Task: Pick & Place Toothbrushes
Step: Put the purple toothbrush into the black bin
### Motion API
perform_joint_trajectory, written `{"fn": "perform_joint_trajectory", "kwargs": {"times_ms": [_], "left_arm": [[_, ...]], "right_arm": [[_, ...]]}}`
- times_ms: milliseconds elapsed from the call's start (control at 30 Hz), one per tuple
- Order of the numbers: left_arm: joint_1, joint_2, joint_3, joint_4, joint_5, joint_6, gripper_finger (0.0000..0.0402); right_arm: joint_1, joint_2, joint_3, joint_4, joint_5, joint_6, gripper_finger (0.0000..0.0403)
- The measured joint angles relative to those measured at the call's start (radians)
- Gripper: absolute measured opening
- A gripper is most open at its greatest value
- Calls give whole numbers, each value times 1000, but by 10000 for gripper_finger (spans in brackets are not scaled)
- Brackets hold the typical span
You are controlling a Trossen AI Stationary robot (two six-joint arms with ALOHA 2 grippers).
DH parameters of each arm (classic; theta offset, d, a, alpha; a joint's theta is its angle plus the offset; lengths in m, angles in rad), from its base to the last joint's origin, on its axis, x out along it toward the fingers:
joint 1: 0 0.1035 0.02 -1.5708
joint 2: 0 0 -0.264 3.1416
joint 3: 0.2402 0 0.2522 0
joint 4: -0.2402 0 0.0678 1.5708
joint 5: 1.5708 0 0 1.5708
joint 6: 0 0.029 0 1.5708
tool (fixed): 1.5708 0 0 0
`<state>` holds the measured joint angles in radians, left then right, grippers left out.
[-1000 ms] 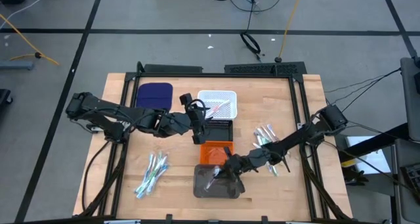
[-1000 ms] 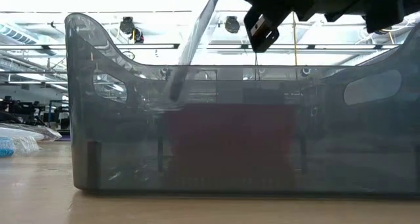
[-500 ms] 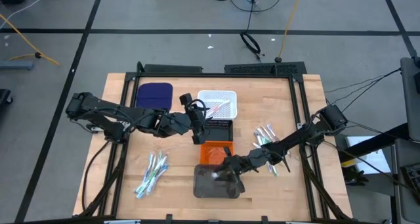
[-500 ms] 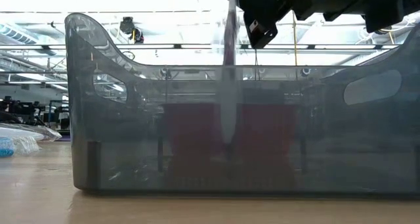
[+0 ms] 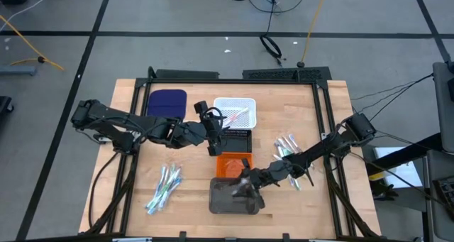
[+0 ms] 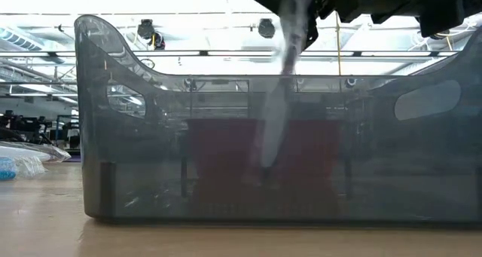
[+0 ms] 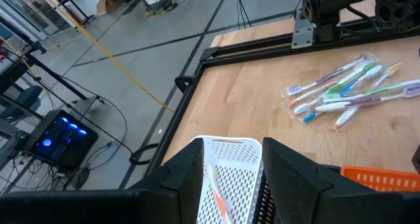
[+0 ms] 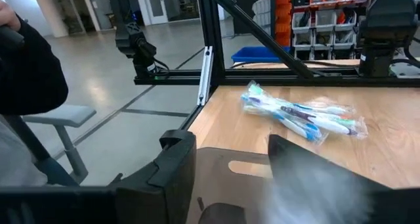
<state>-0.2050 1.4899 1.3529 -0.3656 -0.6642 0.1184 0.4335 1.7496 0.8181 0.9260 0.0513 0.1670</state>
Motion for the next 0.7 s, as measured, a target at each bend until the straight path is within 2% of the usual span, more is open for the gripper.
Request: {"fn": "perform_joint_trajectory", "kwargs": {"times_ms": [300, 433, 600, 700], "left_arm": [[0, 0, 0, 0, 0, -2, 157], [0, 0, 0, -2, 0, -5, 157], [0, 0, 0, -6, 0, -5, 157], [0, 0, 0, -6, 0, -5, 157]], "right_arm": [[-6, -61, 1, -68, 2, -23, 182], [-15, -94, 1, -178, 21, -27, 179], [-20, -163, 0, -350, 112, -31, 177], [-21, -203, 0, -385, 115, -31, 178]]}}
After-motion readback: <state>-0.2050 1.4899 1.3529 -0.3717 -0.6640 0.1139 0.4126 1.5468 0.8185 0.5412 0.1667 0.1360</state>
